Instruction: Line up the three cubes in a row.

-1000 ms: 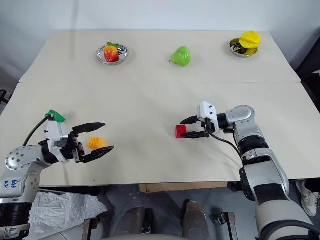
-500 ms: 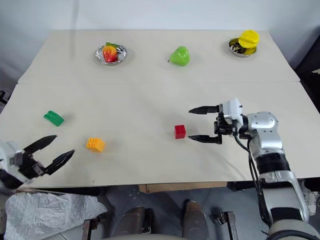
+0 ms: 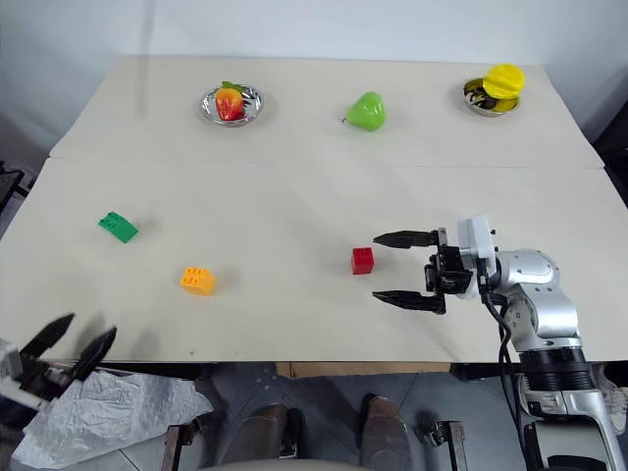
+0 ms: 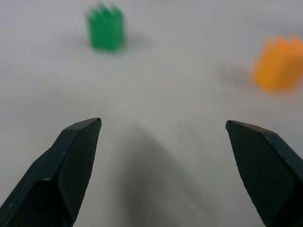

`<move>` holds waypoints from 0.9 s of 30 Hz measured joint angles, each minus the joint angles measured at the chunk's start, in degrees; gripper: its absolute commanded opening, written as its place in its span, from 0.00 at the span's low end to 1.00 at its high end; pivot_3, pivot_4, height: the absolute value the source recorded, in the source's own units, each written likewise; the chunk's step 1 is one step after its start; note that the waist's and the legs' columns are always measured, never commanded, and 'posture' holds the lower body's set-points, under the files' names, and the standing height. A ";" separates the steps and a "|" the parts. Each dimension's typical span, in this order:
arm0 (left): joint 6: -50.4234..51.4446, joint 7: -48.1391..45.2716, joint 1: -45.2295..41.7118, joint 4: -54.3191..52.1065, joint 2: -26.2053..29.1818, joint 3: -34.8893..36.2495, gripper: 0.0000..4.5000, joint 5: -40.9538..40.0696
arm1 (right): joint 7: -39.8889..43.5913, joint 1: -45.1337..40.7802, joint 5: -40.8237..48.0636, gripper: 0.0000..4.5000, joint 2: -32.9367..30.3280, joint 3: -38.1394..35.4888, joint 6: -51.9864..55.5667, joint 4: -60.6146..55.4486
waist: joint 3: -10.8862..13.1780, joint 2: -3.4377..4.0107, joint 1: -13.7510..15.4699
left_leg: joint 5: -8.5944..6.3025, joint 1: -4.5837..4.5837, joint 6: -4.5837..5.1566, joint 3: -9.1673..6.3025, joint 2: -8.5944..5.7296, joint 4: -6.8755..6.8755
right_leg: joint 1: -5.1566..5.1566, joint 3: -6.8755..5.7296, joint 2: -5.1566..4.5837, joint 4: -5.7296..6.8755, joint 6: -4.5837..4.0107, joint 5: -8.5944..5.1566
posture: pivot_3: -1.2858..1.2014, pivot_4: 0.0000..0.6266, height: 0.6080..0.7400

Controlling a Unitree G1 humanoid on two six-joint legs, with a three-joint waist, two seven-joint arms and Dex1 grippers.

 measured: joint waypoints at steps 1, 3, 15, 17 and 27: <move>0.38 1.98 -1.32 -0.19 -0.27 -0.03 1.00 0.00 | 0.11 0.19 -0.40 0.99 0.02 -0.19 -0.36 0.56 | 0.00 -0.01 -0.14 | 0.00 0.00 0.01 0.03 0.00 0.00 | 0.00 0.00 0.03 0.01 0.00 0.00 | 0.52 0.24 1.00; 2.15 6.06 -4.26 -0.34 -0.27 -0.35 1.00 0.07 | 0.47 0.48 -0.84 0.99 0.28 -0.85 -1.36 1.24 | -0.01 -0.02 -0.30 | 0.01 0.05 0.02 0.16 0.01 0.02 | 0.00 0.00 0.11 0.01 0.01 0.00 | 0.52 0.24 1.00; 10.01 3.49 -30.68 24.97 17.97 -10.45 1.00 6.18 | -0.61 -0.12 -2.23 0.99 3.97 -0.68 -2.38 -0.03 | -0.08 -0.22 -0.35 | 0.04 0.04 -0.03 0.36 -0.13 0.15 | -0.06 -0.41 0.23 0.13 -0.02 -0.01 | 0.52 0.24 1.00; 8.15 0.06 -33.40 31.31 20.08 -12.50 1.00 7.76 | -1.13 0.32 -2.33 0.99 4.04 -0.78 -2.31 -0.84 | -0.08 -0.23 -0.50 | 0.02 0.05 -0.03 0.40 -0.14 0.10 | -0.11 -0.55 0.23 0.10 -0.02 -0.01 | 0.52 0.24 1.00; -1.77 -12.84 -46.04 55.03 24.45 -19.10 0.75 13.84 | -4.58 2.72 -2.90 1.00 4.46 -0.97 -1.31 -5.17 | -0.07 -0.25 -0.45 | 0.03 0.01 -0.04 0.89 -0.11 0.11 | -0.12 -1.04 0.22 0.11 -0.02 -0.01 | 0.52 0.24 1.00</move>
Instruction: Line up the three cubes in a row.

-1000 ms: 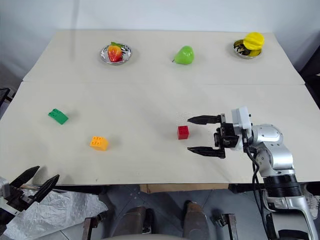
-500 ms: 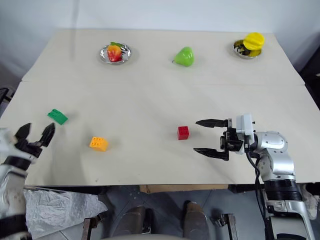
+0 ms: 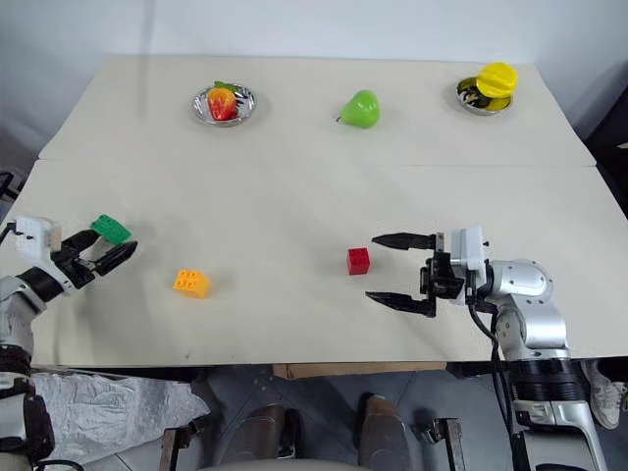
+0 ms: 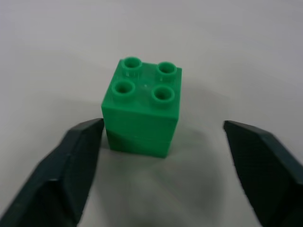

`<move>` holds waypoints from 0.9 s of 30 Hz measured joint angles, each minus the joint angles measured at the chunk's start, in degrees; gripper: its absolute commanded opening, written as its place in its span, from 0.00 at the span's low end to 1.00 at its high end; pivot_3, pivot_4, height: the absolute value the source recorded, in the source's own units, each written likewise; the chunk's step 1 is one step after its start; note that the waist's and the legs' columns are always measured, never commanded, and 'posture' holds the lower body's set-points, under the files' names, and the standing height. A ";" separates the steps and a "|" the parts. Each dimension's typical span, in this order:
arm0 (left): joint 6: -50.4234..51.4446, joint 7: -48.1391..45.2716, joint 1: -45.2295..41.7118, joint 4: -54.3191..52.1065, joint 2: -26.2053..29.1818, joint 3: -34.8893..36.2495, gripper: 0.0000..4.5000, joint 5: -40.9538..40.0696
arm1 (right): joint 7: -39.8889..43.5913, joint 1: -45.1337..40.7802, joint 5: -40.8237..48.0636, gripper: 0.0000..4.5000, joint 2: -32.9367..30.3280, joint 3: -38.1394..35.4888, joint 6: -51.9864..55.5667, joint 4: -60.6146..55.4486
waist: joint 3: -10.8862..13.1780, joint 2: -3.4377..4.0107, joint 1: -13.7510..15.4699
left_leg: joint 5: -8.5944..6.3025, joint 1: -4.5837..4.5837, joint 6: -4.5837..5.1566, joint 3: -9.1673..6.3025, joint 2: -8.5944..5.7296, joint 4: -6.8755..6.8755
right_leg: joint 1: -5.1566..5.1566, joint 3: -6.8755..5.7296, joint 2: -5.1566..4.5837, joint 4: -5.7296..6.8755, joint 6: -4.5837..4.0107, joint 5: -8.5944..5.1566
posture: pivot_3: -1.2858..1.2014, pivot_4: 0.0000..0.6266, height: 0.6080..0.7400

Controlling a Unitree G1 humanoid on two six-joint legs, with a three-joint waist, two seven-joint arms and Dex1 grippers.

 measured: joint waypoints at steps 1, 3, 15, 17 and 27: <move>-0.98 -0.86 -1.01 1.25 0.29 0.03 0.66 0.00 | -0.27 0.09 -0.02 1.00 0.03 0.00 0.01 -0.15 | 0.00 0.00 -0.01 | 0.00 0.00 0.00 0.00 0.00 0.00 | 0.00 0.00 0.00 0.01 0.00 0.00 | 0.52 0.24 1.00; -2.22 -2.41 -2.17 2.40 0.32 0.01 0.53 0.02 | -0.89 0.28 -0.06 1.00 0.04 0.00 0.02 -0.73 | 0.00 0.00 -0.01 | 0.00 0.00 0.00 0.01 0.00 0.00 | 0.00 0.00 -0.01 0.01 0.00 0.00 | 0.52 0.24 1.00; -3.21 -14.69 -4.04 -0.75 -0.78 -3.35 0.33 0.82 | -2.23 2.25 -0.21 1.00 -1.07 -0.37 1.38 -2.43 | 0.01 -0.03 0.43 | 0.00 -0.07 0.02 0.00 -0.02 0.10 | 0.00 -0.10 -0.04 0.05 0.00 0.00 | 0.52 0.24 1.00; 0.17 -18.71 -5.09 -8.17 -2.34 -5.64 0.33 -0.44 | -2.21 2.73 -0.07 1.00 -2.31 -1.28 1.79 -2.48 | 0.01 -0.04 0.66 | 0.00 -0.12 0.03 -0.05 -0.02 0.22 | 0.03 -0.12 -0.05 0.07 0.00 0.00 | 0.52 0.24 1.00; 25.66 -23.23 -13.64 -45.35 -13.20 -28.20 0.33 -2.06 | -1.89 6.75 0.23 1.00 -6.64 -5.92 2.95 -2.69 | 0.02 -0.03 0.10 | -0.01 -0.07 0.05 -0.05 0.03 0.35 | 0.11 -0.06 0.01 0.08 0.01 0.00 | 0.52 0.24 1.00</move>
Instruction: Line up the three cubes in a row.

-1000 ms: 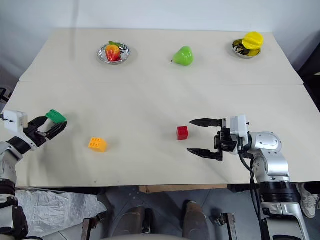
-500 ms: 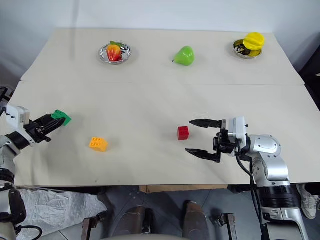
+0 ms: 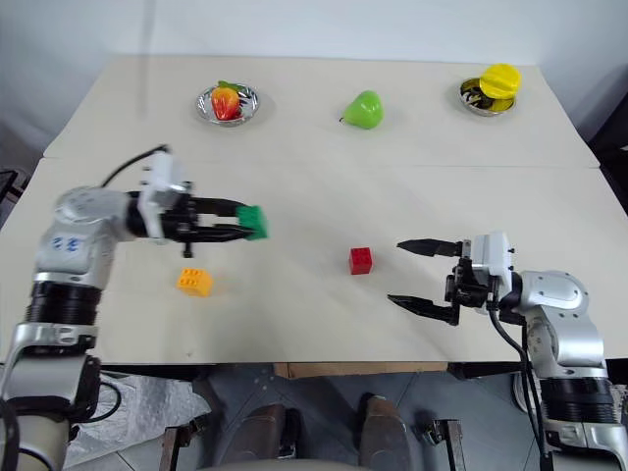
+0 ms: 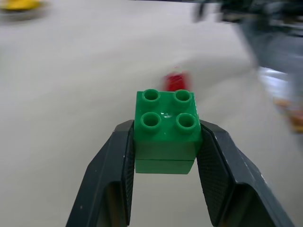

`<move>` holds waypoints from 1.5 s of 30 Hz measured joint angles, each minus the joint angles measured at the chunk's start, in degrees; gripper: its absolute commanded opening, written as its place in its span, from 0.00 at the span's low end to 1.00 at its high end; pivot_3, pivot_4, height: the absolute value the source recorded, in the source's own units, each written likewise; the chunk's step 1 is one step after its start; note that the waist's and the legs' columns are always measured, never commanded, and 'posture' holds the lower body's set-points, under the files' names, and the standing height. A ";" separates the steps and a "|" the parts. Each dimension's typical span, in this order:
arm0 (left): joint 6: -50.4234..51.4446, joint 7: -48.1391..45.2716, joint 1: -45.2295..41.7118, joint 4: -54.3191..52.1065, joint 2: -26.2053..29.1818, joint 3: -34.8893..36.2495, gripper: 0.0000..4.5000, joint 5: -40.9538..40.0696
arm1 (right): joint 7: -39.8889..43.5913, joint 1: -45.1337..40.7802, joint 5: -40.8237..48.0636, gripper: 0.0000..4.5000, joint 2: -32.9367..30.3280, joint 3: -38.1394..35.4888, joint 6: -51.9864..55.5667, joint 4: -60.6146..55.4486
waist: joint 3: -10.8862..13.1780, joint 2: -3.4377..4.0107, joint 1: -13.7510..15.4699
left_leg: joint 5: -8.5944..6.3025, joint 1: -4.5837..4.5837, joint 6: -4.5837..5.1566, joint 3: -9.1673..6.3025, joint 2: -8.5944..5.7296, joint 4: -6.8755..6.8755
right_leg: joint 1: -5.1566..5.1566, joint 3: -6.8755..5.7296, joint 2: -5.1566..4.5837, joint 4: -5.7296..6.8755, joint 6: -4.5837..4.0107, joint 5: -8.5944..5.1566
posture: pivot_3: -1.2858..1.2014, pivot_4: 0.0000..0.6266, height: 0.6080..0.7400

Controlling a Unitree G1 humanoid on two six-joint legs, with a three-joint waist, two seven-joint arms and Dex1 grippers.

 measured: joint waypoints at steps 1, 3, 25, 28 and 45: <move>2.28 0.33 -0.48 -1.42 -0.44 -2.04 0.33 0.30 | -0.03 0.35 0.08 1.00 -0.11 -0.53 0.07 -0.08 | 0.00 0.00 -0.13 | 0.00 0.03 0.00 0.03 0.04 0.00 | 0.00 0.03 0.03 0.00 0.00 0.00 | 0.52 0.24 1.00; 3.90 1.67 -0.86 -1.66 -1.04 -3.94 0.33 1.82 | -0.05 0.93 0.16 1.00 -0.11 -1.20 0.16 -0.30 | 0.01 0.01 -0.17 | 0.01 0.06 -0.02 0.04 0.09 0.00 | -0.01 0.05 0.07 0.02 0.00 0.00 | 0.52 0.24 1.00; -16.81 7.57 -2.28 17.80 -8.72 -8.82 0.49 14.24 | 2.65 9.37 1.93 1.00 -0.21 -6.01 -1.61 0.46 | 0.01 0.01 1.77 | -0.07 -0.04 0.12 -0.13 0.01 0.42 | 0.17 -0.05 -0.02 0.06 0.05 0.03 | 0.52 0.24 1.00; -17.47 7.18 -2.29 19.65 -9.07 -8.92 0.69 14.75 | 2.61 9.39 1.93 1.00 -0.13 -6.01 -1.63 0.37 | 0.01 0.01 1.69 | -0.07 -0.03 0.12 -0.13 0.02 0.42 | 0.16 -0.05 -0.02 0.06 0.05 0.03 | 0.52 0.24 1.00; -17.19 -0.89 7.24 6.70 2.57 12.34 0.98 -1.96 | 3.64 1.53 2.66 1.00 2.78 0.40 3.96 1.98 | 0.00 0.05 0.13 | -0.09 0.02 0.13 -0.52 0.12 0.41 | 0.12 0.04 -0.03 0.12 0.04 0.03 | 0.52 0.24 1.00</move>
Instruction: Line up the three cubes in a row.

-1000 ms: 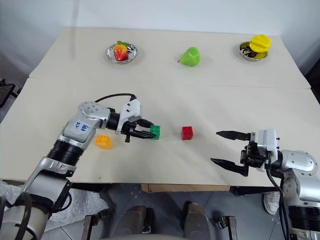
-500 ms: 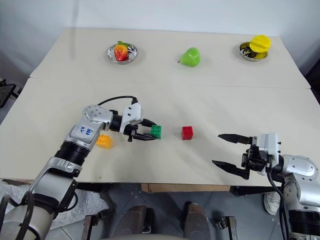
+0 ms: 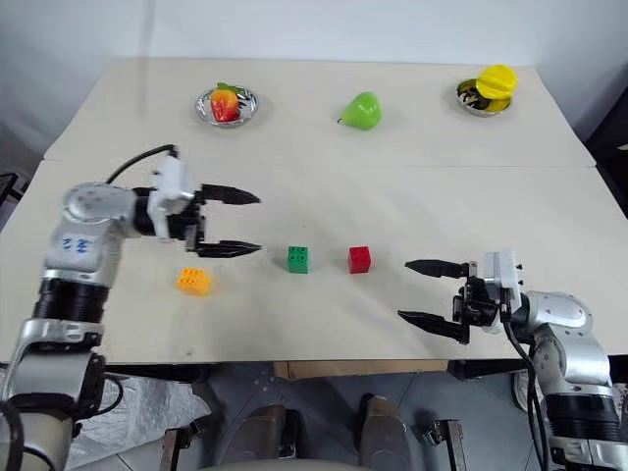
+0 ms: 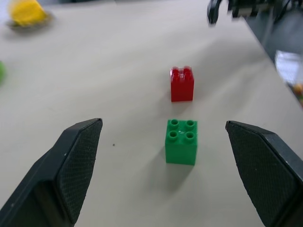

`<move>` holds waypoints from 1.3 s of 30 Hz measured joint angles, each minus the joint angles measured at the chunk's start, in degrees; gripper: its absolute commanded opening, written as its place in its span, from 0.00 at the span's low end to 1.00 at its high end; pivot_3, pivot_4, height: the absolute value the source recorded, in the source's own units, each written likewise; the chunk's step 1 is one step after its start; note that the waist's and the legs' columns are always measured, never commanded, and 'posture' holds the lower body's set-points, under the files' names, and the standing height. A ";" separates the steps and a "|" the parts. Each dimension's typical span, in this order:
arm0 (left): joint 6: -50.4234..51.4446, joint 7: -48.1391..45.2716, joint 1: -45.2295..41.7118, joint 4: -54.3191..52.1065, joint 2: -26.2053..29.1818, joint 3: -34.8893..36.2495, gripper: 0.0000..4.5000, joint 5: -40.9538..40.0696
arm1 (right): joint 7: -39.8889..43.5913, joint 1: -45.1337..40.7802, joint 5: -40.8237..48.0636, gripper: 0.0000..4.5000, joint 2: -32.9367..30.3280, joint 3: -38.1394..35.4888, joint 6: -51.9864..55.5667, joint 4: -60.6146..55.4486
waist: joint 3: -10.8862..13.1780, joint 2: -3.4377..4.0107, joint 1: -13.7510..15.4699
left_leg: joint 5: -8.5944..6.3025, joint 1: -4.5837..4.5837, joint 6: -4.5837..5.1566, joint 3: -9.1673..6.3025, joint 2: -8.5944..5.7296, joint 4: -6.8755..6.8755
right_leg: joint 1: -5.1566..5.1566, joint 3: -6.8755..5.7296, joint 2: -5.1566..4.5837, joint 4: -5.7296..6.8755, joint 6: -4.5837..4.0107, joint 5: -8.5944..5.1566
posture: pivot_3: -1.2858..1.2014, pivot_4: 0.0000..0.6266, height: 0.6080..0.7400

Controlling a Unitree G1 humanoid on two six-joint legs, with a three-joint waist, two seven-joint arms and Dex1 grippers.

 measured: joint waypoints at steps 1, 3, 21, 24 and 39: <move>-0.89 1.09 3.62 -1.03 0.67 2.97 0.98 -1.10 | 0.01 -1.31 -0.05 1.00 1.09 0.80 -0.17 -0.06 | 0.00 0.00 -0.14 | 0.00 0.02 -0.01 -0.01 0.02 -0.01 | -0.01 0.01 0.01 -0.02 0.00 0.00 | 0.52 0.24 1.00; -2.45 3.98 13.77 -1.79 3.74 9.77 0.98 -1.64 | 0.03 -2.98 -0.11 1.00 3.26 2.29 -0.73 -0.50 | 0.01 0.01 -1.05 | -0.04 0.07 -0.07 0.01 0.10 -0.09 | -0.04 0.02 0.04 0.00 -0.04 -0.02 | 0.52 0.24 1.00; -9.33 20.94 62.67 -15.87 -10.35 35.66 0.98 -5.83 | 1.20 -7.98 -0.69 1.00 6.48 9.44 -0.71 -6.87 | 0.03 0.02 0.42 | -0.60 0.09 -0.02 0.06 0.48 0.07 | -0.02 0.01 -0.13 -0.17 -0.26 0.04 | 0.52 0.24 1.00; -8.48 26.69 62.24 -26.13 -15.15 31.04 0.98 -5.77 | 1.54 -7.94 -0.91 1.00 5.63 8.72 -1.59 -4.91 | 0.02 0.03 0.13 | -0.63 0.10 0.00 0.10 0.48 0.05 | -0.01 0.04 -0.15 -0.22 -0.31 0.09 | 0.52 0.24 1.00; -1.14 58.44 53.71 -37.98 -30.60 8.51 0.90 12.09 | 1.63 -3.93 0.49 1.00 2.98 7.02 2.33 -6.24 | -0.05 0.14 0.25 | -0.61 0.09 0.04 0.30 0.56 0.10 | -0.03 0.04 0.05 -0.22 -0.29 0.10 | 0.52 0.24 1.00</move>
